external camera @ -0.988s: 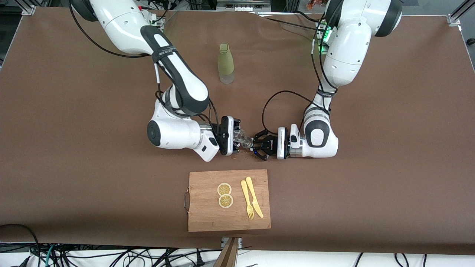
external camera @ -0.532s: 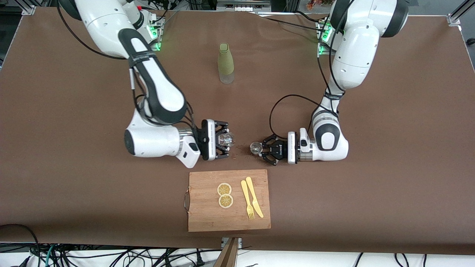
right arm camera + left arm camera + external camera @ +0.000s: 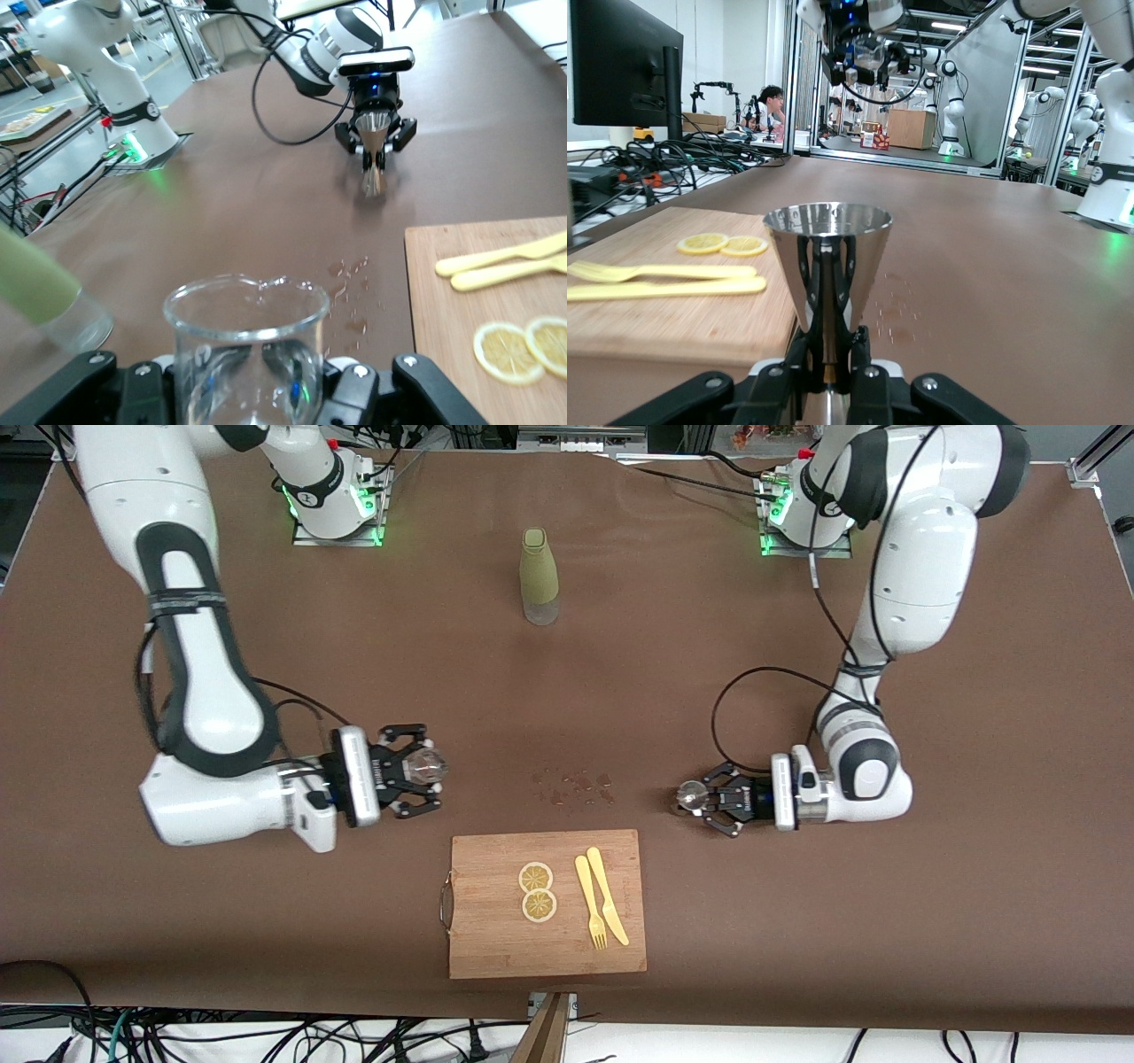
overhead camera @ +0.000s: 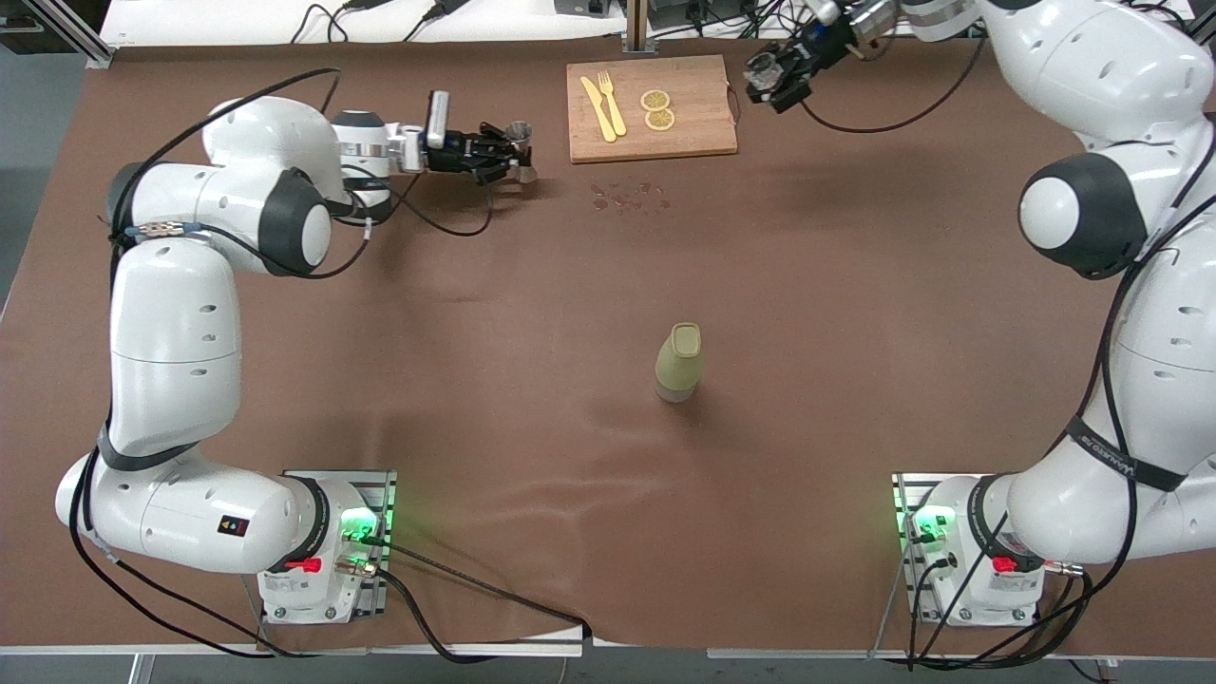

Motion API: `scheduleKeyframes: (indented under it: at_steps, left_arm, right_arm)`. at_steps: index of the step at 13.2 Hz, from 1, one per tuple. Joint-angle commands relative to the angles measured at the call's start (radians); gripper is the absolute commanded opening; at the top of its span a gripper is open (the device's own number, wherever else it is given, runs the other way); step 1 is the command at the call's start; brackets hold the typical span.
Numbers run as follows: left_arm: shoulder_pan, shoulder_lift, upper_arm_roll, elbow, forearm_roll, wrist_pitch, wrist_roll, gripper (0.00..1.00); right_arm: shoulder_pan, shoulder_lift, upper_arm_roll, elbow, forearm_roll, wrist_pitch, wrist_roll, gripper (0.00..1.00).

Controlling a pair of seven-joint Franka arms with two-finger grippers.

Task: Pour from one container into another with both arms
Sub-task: 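Upright the beaker and carry it back while the left gripper withdraws the jigger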

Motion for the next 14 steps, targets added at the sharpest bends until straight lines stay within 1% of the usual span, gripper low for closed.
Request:
scheduleKeyframes:
  at_steps: [1, 3, 5, 7, 9, 11, 14]
  left_arm:
    - [0.091, -0.012, 0.015, -0.012, 0.087, -0.082, 0.047, 0.00]
    - [0.151, -0.012, 0.044, -0.004, 0.124, -0.163, 0.067, 0.00]
    - [0.214, -0.013, 0.052, 0.005, 0.173, -0.235, 0.096, 0.00]
    - [0.286, -0.009, 0.061, 0.005, 0.213, -0.300, 0.146, 0.00]
    - [0.356, -0.007, 0.066, 0.007, 0.306, -0.340, 0.189, 0.00]
    - [0.413, -0.007, 0.066, 0.007, 0.364, -0.354, 0.226, 0.00]
    - [0.469, -0.004, 0.066, 0.007, 0.414, -0.377, 0.275, 0.00]
  right_arm:
    - [-0.116, -0.006, 0.011, -0.063, 0.014, -0.094, -0.157, 0.00]
    - [-0.194, 0.008, 0.008, -0.117, 0.002, -0.131, -0.289, 0.00]
    - [-0.266, 0.049, 0.004, -0.163, -0.020, -0.137, -0.444, 0.00]
    - [-0.325, 0.092, 0.004, -0.195, -0.020, -0.139, -0.571, 0.00]
    - [-0.366, 0.134, 0.004, -0.214, -0.021, -0.152, -0.650, 0.00]
    - [-0.392, 0.171, 0.004, -0.217, -0.020, -0.153, -0.708, 0.00]
    - [-0.414, 0.232, 0.004, -0.215, -0.011, -0.145, -0.771, 0.00]
